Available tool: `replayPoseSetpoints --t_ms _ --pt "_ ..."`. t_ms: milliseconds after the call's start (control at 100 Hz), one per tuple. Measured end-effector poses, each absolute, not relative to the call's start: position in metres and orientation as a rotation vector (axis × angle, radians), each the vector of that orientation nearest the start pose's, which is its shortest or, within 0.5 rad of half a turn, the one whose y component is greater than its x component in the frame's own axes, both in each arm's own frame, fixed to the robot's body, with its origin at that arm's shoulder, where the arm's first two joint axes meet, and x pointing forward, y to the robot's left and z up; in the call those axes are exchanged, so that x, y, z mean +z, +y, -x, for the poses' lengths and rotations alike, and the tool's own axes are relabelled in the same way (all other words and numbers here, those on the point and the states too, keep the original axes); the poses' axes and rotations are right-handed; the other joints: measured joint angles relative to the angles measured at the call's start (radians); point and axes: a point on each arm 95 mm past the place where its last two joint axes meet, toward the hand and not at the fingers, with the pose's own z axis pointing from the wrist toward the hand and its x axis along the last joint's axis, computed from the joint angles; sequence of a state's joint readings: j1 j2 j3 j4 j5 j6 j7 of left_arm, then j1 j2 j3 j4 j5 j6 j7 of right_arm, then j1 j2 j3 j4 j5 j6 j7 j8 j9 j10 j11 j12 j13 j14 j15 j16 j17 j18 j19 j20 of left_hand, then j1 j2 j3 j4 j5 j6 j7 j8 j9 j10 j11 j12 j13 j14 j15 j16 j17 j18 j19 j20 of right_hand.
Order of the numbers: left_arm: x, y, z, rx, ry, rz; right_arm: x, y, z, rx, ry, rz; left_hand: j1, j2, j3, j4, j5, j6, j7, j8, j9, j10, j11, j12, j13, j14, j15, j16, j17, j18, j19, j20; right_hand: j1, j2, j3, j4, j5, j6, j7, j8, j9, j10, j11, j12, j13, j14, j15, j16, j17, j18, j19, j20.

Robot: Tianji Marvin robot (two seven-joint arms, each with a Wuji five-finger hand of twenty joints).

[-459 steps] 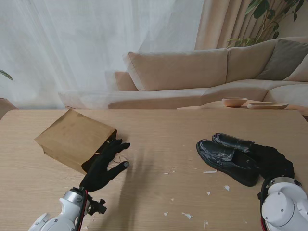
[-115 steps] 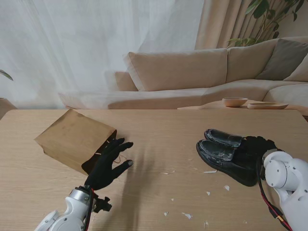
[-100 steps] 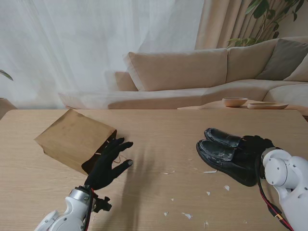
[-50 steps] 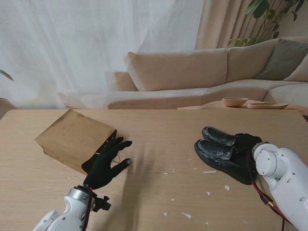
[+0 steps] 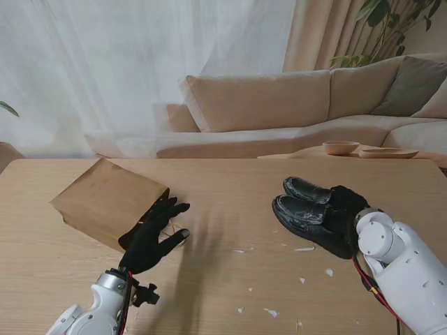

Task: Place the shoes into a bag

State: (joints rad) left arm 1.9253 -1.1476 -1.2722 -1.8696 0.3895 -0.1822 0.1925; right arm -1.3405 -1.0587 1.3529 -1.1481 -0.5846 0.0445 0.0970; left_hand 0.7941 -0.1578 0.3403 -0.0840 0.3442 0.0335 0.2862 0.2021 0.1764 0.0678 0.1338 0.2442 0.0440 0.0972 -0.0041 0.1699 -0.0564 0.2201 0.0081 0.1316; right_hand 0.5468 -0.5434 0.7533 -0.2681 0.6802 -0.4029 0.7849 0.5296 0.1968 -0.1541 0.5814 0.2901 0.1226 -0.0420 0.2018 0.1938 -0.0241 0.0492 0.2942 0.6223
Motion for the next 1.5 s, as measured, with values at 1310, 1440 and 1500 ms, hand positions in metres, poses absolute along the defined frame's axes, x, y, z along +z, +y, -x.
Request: replayPoseSetpoints --t_ms 1310,1440,1500 --pt "-0.288 -0.013 -0.354 -1.944 1.290 1.604 -0.312 -0.032 -0.409 1.755 0.797 -1.774 0.008 -0.110 0.207 0.000 0.013 0.113 0.110 0.113 0.015 0.041 0.144 0.121 0.000 0.033 0.061 0.226 -0.012 0.012 0.075 0.227 0.081 0.012 -0.047 -0.001 0.027 0.070 -0.013 0.093 0.025 0.015 0.001 0.000 0.010 -0.001 0.128 0.045 0.060 0.001 0.027 0.000" --pt "-0.273 -0.009 -0.377 -1.891 1.348 1.555 -0.316 -0.027 -0.400 1.767 0.811 -1.774 0.008 -0.114 0.217 0.000 0.028 0.113 0.114 0.119 0.015 0.041 0.146 0.121 0.000 0.034 0.061 0.226 -0.013 0.012 0.075 0.229 0.082 0.012 -0.047 -0.001 0.031 0.075 -0.013 0.094 0.028 0.018 0.001 0.000 0.010 -0.001 0.128 0.045 0.060 0.001 0.027 0.000" --pt "-0.268 -0.007 -0.387 -1.873 1.372 1.537 -0.317 -0.025 -0.396 1.773 0.818 -1.774 0.008 -0.121 0.226 0.000 0.028 0.109 0.114 0.120 0.015 0.041 0.148 0.121 0.000 0.034 0.061 0.226 -0.013 0.012 0.075 0.239 0.083 0.012 -0.047 -0.001 0.031 0.077 -0.013 0.094 0.028 0.018 0.001 0.000 0.010 -0.001 0.128 0.045 0.060 0.001 0.027 0.000"
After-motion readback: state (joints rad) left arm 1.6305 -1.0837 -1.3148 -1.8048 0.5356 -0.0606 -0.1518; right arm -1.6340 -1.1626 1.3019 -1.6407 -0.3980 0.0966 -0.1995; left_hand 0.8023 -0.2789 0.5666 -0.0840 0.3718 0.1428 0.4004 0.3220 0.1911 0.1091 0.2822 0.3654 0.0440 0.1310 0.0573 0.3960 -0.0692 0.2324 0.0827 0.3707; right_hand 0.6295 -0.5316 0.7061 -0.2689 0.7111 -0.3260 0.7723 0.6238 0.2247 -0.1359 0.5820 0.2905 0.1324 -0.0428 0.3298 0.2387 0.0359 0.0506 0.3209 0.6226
